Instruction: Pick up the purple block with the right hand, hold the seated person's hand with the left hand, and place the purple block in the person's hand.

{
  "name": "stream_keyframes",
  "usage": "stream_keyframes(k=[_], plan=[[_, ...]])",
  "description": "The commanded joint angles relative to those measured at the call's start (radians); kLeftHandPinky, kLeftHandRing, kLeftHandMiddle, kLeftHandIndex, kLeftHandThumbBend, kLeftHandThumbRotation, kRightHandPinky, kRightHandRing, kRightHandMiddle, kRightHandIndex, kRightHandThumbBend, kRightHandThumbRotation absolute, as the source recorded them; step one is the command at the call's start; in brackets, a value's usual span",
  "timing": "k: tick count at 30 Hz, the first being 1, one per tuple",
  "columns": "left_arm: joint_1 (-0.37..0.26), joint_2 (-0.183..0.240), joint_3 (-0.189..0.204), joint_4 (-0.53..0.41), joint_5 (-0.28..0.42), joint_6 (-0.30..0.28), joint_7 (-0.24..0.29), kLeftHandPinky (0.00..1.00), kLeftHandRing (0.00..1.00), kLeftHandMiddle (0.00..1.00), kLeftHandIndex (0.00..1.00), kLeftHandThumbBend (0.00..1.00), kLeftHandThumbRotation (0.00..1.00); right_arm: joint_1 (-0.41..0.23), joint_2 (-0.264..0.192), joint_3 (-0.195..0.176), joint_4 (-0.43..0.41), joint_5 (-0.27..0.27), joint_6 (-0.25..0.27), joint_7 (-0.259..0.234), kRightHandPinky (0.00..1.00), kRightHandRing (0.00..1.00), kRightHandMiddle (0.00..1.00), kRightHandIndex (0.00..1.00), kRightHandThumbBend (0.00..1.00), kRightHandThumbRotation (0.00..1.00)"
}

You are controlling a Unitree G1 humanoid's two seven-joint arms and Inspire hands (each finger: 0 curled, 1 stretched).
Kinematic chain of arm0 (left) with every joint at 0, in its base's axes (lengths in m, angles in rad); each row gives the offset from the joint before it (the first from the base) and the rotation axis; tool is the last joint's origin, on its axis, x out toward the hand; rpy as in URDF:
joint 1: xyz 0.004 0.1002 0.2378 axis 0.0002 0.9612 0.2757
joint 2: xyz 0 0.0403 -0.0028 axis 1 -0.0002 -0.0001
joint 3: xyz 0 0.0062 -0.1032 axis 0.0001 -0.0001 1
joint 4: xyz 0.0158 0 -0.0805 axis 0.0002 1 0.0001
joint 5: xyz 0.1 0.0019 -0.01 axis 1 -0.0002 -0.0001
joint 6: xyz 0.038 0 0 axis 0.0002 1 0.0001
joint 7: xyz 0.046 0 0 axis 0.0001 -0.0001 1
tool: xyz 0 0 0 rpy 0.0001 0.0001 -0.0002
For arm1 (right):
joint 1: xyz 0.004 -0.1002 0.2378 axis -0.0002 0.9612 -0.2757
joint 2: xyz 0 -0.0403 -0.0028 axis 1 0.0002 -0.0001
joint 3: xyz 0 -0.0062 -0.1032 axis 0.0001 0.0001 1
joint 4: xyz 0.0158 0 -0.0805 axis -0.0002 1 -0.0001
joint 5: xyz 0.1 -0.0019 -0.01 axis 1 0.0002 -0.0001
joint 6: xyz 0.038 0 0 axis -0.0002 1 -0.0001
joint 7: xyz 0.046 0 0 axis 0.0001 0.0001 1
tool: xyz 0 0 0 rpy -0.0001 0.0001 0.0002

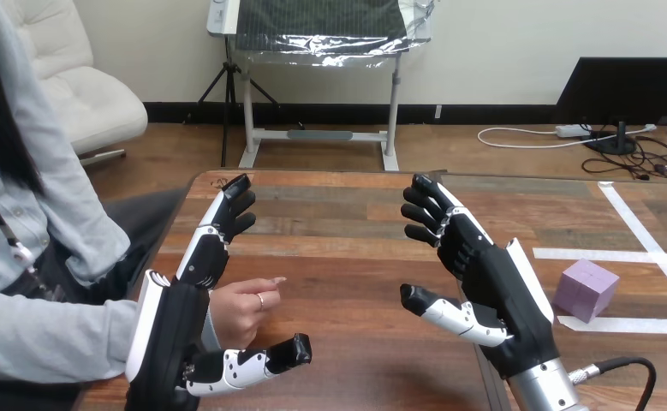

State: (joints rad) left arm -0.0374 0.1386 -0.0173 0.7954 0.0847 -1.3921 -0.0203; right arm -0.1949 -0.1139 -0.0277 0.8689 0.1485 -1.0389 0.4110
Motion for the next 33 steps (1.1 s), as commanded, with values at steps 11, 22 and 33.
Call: stream_keyframes(k=[11,22,33], plan=[[-0.053,-0.007,0.015,0.006,-0.012,-0.002,-0.002,0.88,0.93,0.95,0.93,1.00,0.53,-0.090,-0.001,-0.031,0.009,0.014,-0.024,-0.003,0.86,0.89,0.91,0.92,1.00,0.50],[-0.062,-0.006,0.005,0.013,-0.029,0.000,-0.010,0.88,0.93,0.95,0.93,1.00,0.53,-0.128,-0.023,-0.065,0.023,0.034,-0.013,-0.006,0.85,0.87,0.89,0.91,1.00,0.49],[-0.071,-0.011,0.016,0.026,-0.023,-0.004,-0.010,0.88,0.93,0.95,0.92,1.00,0.52,-0.174,-0.049,-0.114,0.049,0.032,-0.018,-0.041,0.77,0.83,0.86,0.87,1.00,0.51]])
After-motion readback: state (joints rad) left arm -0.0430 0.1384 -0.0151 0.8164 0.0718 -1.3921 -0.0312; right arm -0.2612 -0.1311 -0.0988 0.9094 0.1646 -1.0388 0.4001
